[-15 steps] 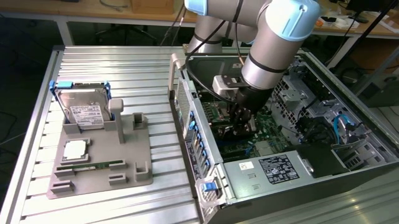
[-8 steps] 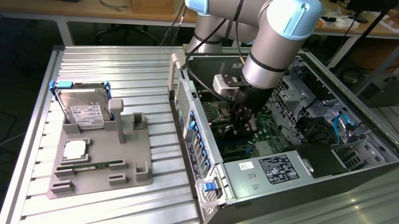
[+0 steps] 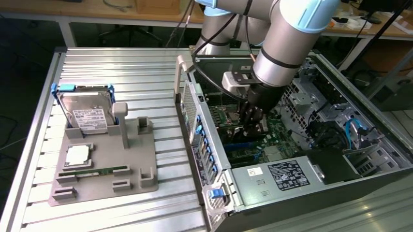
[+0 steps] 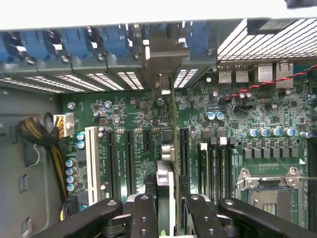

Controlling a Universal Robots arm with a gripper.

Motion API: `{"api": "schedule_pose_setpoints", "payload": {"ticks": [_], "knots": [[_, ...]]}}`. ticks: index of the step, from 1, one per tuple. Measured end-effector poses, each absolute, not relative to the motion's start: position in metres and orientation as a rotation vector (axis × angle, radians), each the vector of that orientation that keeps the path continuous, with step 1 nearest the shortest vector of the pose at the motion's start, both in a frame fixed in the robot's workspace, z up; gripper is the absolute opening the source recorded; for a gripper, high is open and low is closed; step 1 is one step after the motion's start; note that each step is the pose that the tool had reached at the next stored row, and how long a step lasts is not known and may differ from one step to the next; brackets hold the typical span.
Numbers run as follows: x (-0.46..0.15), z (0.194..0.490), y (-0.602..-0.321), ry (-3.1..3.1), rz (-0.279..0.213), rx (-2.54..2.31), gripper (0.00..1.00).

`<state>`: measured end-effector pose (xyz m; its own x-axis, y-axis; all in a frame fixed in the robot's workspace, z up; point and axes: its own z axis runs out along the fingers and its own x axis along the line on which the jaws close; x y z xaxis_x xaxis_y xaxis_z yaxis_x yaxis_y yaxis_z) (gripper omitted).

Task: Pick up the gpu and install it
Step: 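Insert the gpu into the slot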

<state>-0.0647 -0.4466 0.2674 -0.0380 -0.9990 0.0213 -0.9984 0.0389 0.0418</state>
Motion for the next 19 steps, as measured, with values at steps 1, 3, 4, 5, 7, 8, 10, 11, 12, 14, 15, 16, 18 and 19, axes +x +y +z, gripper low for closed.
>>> {"api": "schedule_pose_setpoints", "payload": {"ticks": [1,3,4,5,7,8,10,11,12,14,15,16,18,19], "knots": [[-0.065,0.270,-0.447,-2.232,-0.023,2.147,0.27],[-0.065,0.272,-0.447,-2.231,-0.023,2.147,0.27],[-0.065,0.272,-0.447,-2.231,-0.023,2.147,0.27],[-0.065,0.272,-0.447,-2.231,-0.023,2.147,0.27],[-0.065,0.272,-0.447,-2.231,-0.023,2.147,0.27],[-0.065,0.272,-0.447,-2.231,-0.023,2.147,0.27],[-0.065,0.272,-0.448,-2.232,-0.023,2.146,0.27],[-0.065,0.272,-0.448,-2.235,-0.023,2.143,0.27],[-0.065,0.272,-0.449,-2.238,-0.023,2.140,0.27],[-0.065,0.270,-0.450,-2.240,-0.024,2.139,0.27],[-0.065,0.269,-0.450,-2.241,-0.025,2.139,0.27],[-0.065,0.267,-0.450,-2.242,-0.025,2.138,0.27],[-0.065,0.263,-0.450,-2.244,-0.025,2.136,0.27],[-0.065,0.260,-0.450,-2.246,-0.025,2.133,0.27]]}}
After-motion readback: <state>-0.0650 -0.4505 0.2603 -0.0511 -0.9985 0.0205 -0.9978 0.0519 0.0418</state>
